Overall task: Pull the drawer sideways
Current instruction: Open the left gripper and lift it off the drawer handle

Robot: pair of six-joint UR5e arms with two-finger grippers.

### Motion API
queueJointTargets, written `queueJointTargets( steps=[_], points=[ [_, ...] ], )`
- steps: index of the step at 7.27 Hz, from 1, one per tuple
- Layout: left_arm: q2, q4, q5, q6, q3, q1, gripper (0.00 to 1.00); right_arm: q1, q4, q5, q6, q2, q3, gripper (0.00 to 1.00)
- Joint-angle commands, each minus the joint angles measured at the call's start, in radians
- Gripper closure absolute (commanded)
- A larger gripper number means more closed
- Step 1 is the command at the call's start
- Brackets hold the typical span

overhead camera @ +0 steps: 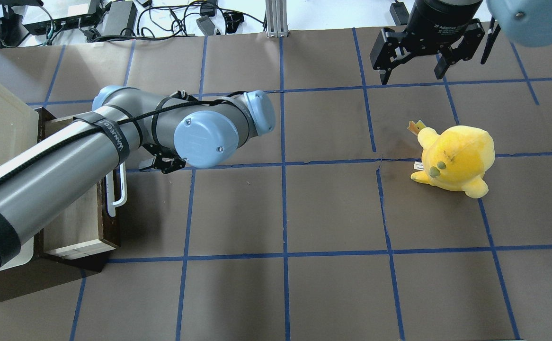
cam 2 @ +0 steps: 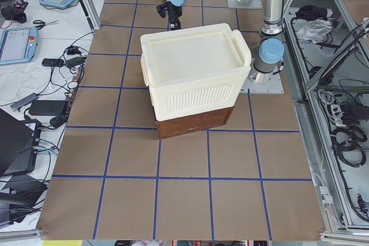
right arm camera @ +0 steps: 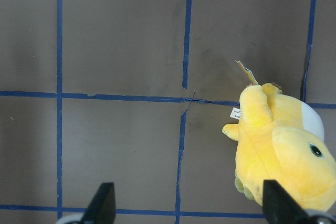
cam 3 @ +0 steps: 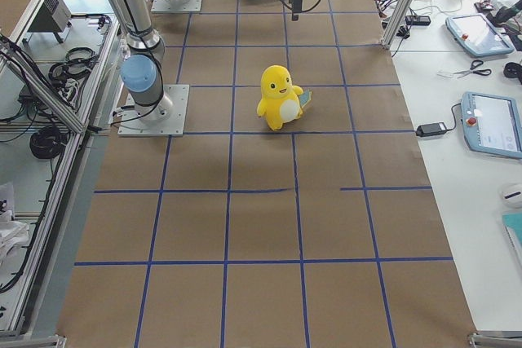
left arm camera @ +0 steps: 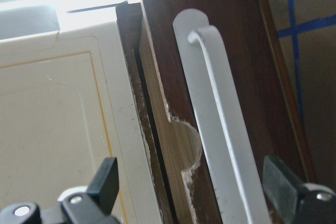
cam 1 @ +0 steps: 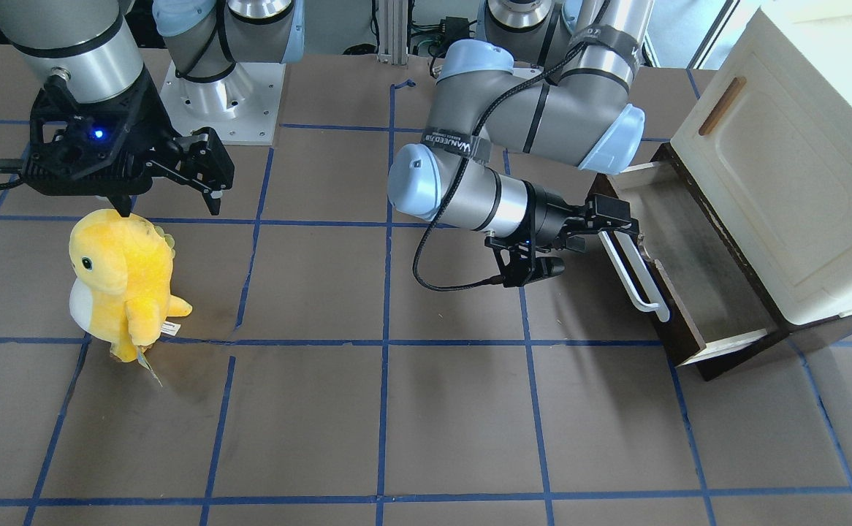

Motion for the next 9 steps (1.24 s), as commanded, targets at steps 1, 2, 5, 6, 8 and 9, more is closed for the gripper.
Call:
queueJointTargets(
  steps=[1,2,5,6,8,9],
  points=[
    [0.083,0.12,-0.296,0.16,0.048,0.061,0.0,0.0,0.0,0.001,0.0,0.0,0.0,0.0],
    [0.123,0.122,-0.386,0.2,0.062,0.116,0.0,0.0,0.0,0.001,0.0,0.0,0.0,0.0],
    [0.2,0.119,-0.661,0.277,0.127,0.277,0.0,0.0,0.0,0.001,0.0,0.0,0.0,0.0],
    [0.22,0.115,-0.731,0.28,0.158,0.279,0.0,0.0,0.0,0.001,0.0,0.0,0.0,0.0],
    [0.249,0.122,-0.83,0.28,0.171,0.274,0.0,0.0,0.0,0.001,0.0,0.0,0.0,0.0],
    [0.277,0.124,-0.827,0.286,0.165,0.273,0.0,0.0,0.0,0.001,0.0,0.0,0.0,0.0]
  ],
)
